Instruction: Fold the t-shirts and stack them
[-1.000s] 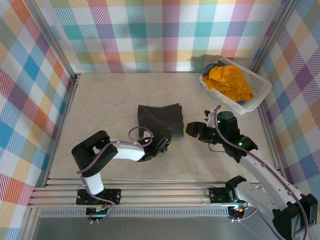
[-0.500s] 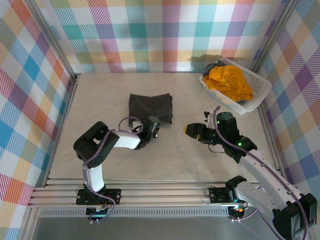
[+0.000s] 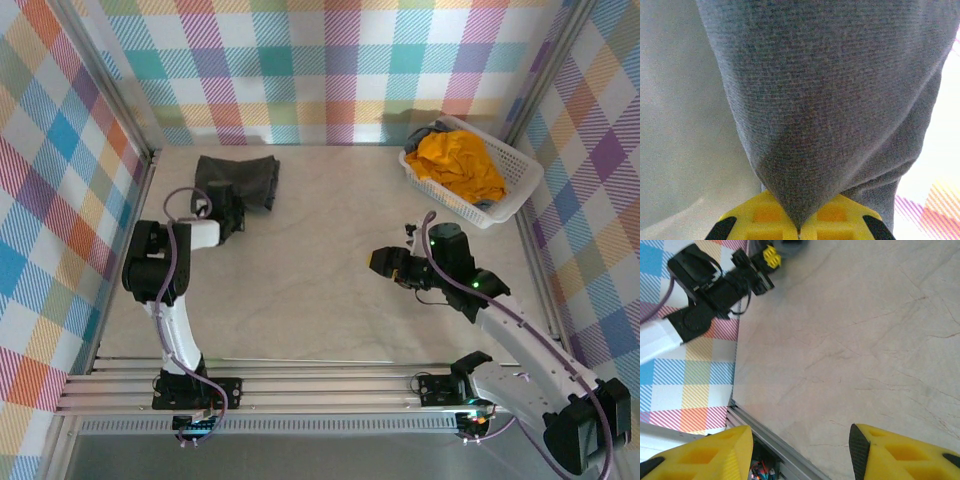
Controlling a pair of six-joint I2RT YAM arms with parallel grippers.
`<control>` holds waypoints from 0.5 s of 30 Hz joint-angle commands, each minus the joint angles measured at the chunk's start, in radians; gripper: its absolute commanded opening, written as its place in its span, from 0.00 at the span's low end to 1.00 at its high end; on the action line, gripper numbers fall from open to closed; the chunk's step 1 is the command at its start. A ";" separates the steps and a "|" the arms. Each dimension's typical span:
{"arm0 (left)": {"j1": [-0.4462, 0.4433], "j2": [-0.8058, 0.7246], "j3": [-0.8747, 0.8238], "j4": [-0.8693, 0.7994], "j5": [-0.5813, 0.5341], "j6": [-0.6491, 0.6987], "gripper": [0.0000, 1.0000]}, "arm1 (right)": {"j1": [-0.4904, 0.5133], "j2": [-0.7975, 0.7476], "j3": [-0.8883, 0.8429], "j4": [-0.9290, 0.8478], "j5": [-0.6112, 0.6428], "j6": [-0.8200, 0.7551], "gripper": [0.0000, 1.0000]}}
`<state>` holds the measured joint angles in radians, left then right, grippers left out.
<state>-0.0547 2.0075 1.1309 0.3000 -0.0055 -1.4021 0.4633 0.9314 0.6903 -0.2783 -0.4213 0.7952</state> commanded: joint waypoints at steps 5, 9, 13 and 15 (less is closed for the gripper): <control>0.078 0.208 0.288 -0.167 0.138 0.180 0.00 | -0.014 0.091 0.078 0.037 -0.016 -0.028 0.54; 0.078 0.269 0.367 -0.181 0.127 0.159 0.00 | -0.020 0.146 0.126 0.030 -0.017 -0.040 0.54; 0.079 0.224 0.344 -0.144 0.155 0.190 0.47 | -0.024 0.140 0.150 0.018 0.006 -0.044 0.56; 0.075 0.144 0.294 -0.112 0.166 0.229 0.99 | -0.027 0.125 0.159 0.001 0.031 -0.053 0.58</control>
<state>0.0265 2.2341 1.4704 0.2100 0.1287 -1.2366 0.4435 1.0809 0.8104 -0.2703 -0.4129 0.7715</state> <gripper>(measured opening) 0.514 0.579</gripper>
